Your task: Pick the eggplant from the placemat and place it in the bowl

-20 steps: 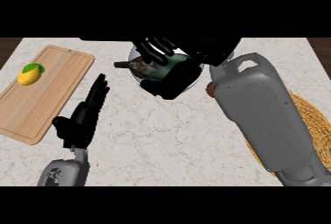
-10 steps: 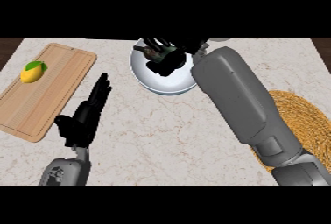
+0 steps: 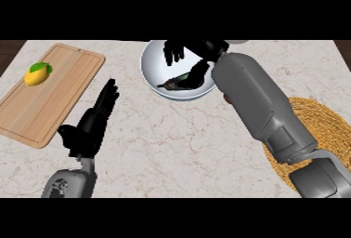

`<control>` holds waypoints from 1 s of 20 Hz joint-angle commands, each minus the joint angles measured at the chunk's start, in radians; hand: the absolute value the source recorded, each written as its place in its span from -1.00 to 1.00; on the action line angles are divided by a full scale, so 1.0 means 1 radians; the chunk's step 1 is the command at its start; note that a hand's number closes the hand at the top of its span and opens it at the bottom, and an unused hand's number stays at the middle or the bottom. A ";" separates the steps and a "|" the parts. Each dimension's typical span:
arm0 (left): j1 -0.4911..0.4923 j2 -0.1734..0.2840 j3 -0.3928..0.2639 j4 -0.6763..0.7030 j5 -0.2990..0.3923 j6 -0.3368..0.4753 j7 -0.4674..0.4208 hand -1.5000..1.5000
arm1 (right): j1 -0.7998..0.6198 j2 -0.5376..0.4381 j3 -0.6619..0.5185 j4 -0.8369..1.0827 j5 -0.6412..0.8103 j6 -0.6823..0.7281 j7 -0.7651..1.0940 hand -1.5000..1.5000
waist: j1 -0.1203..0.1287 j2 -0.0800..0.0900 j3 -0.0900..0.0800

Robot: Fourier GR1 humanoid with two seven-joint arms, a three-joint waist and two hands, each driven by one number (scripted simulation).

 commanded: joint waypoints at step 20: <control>0.015 -0.026 -0.009 0.018 -0.021 0.025 -0.022 0.00 | -0.119 -0.142 -0.334 0.281 -0.288 0.331 -0.143 -1.00 | -0.011 -0.002 0.001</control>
